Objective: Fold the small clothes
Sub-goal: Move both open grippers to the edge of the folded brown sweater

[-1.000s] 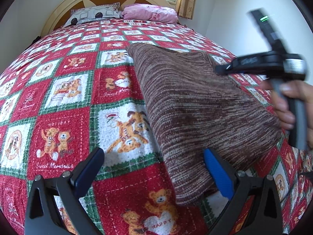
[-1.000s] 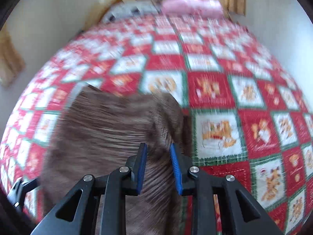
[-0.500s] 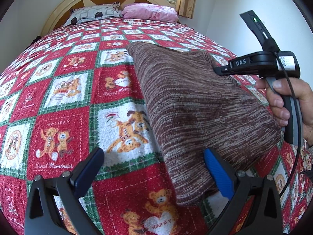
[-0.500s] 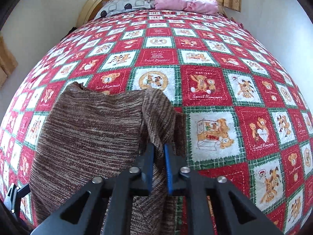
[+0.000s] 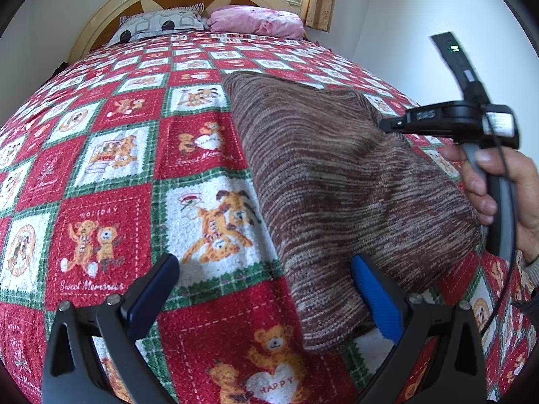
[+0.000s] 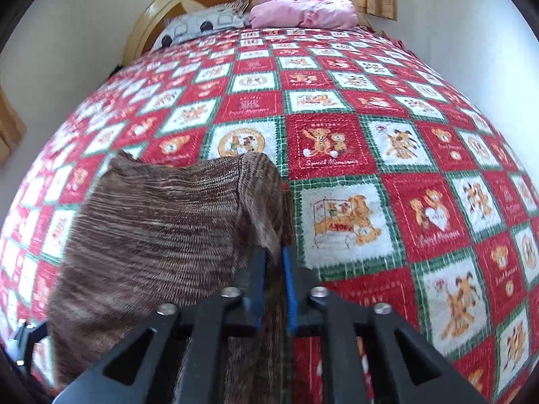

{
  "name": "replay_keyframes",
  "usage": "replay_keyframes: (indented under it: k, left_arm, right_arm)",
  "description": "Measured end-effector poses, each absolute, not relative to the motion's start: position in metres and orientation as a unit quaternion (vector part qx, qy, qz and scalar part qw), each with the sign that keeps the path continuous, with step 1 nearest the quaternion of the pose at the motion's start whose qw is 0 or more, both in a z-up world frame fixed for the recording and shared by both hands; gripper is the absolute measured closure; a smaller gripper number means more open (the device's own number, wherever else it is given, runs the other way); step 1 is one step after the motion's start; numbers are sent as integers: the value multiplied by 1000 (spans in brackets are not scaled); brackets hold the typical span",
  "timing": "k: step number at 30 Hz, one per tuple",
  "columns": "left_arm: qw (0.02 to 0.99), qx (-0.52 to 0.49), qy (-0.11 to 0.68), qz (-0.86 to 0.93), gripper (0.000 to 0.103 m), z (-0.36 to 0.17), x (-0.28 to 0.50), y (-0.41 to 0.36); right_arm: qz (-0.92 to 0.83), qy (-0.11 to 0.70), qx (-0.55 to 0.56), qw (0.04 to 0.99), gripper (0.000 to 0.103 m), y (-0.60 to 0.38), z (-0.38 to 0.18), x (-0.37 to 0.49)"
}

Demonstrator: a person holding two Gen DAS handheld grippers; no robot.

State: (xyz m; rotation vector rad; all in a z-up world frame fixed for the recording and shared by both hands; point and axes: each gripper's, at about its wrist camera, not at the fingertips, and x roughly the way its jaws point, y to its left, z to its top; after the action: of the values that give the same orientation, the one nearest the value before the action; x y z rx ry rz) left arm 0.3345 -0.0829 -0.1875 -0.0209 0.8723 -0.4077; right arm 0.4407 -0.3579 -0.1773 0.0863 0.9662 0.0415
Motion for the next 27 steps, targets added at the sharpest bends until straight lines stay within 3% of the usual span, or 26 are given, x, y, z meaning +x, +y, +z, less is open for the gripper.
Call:
replay_keyframes:
  k: [2,12,19,20,22,27]
  left_arm:
    - [886,-10,419,-197,0,-187,334,-83]
    - [888,-37,403,-220,0,-182,329,-76]
    - [892,-24,391,-226,0,-178,325,-80]
    - [891,-25,391,-228,0,-178,326,-80]
    - [890,-27,394,-228,0,-179,326,-79]
    - [893,-20,389,-223,0,-178,324,-81]
  right_arm:
    - [39,449,53,891,77,-360,-166,421]
    - [106,454,84,881,77,-366,-162,331]
    - [130,472,87,868,77,-355,-175,312]
    - [124,475,77,868,79,-353,-177,312]
    - [111,484,73,865,99,-355,-180,310]
    - [87,488,88,864,100,-367,-186,295]
